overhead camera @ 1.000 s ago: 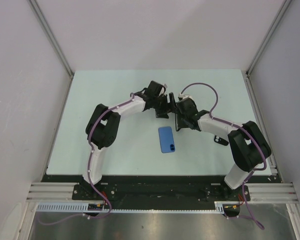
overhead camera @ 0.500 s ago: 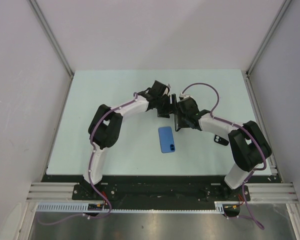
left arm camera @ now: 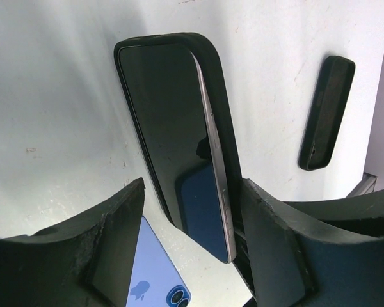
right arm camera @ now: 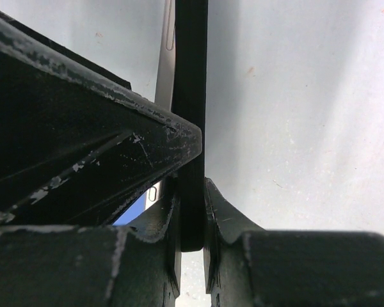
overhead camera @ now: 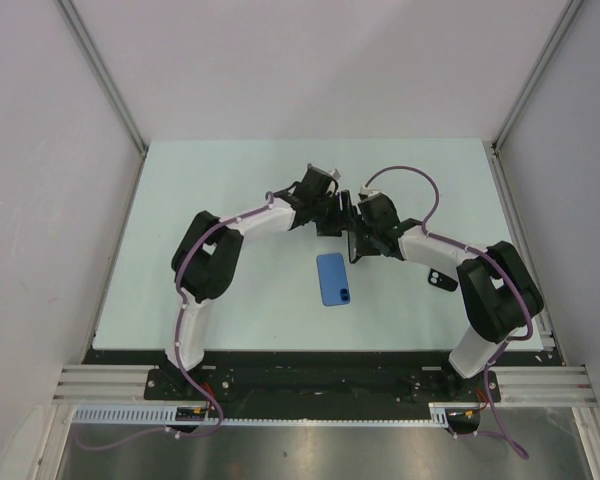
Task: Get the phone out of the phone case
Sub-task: Remove the phone case from the phone.
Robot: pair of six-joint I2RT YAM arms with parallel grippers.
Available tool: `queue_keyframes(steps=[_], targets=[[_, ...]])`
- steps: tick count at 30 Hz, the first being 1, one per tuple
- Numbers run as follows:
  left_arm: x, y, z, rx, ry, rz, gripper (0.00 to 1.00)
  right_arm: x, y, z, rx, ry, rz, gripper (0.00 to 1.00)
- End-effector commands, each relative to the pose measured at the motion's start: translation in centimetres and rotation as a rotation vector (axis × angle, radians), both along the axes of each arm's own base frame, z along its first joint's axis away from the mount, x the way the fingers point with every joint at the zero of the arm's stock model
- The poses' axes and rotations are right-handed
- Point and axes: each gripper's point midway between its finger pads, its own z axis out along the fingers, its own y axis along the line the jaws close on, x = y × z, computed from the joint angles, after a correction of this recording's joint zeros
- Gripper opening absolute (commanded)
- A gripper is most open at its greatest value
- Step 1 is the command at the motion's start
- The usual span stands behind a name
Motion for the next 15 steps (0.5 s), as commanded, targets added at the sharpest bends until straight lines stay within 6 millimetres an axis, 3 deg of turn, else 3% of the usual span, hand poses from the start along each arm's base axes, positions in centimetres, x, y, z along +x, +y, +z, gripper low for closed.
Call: queue_keyframes(steps=[1,15], targets=[[-2.0,1.9,-1.7,0.058,0.071,0.029,0.63,-2.5,1.7,-1.6,0.046,0.114,0.070,0.00],[-2.4,3.1,-0.7,0.048,0.039,0.061,0.62,-2.5,1.5,-1.0,0.043,0.105,0.062,0.00]])
